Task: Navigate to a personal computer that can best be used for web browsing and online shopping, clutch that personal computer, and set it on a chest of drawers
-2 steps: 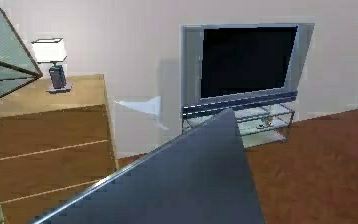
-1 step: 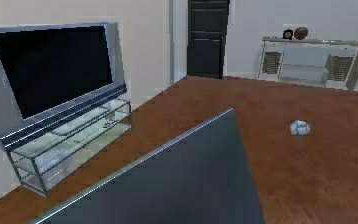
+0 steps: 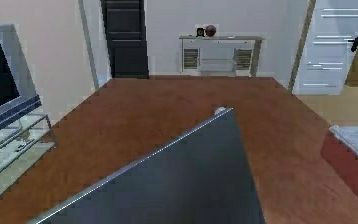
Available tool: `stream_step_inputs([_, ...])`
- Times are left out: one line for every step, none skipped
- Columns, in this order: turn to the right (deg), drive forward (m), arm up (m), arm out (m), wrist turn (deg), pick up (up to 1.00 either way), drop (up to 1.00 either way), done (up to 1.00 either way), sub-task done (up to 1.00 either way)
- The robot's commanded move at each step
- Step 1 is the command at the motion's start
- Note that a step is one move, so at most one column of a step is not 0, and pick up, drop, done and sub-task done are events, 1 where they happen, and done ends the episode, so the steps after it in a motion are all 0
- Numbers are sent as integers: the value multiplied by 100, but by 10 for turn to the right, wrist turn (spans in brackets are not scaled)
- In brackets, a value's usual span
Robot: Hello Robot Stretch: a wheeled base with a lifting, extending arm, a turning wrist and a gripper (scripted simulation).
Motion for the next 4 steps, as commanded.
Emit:
stream_step_inputs([0, 25, 0, 0, 0, 0, 0, 0, 0])
stream_step_inputs([-450, 0, 0, 0, 0, 0, 0, 0, 0])
stream_step_inputs([-330, 0, 0, 0, 0, 0, 0, 0, 0])
stream_step_inputs([0, 30, 0, 0, 0, 0, 0, 0, 0])
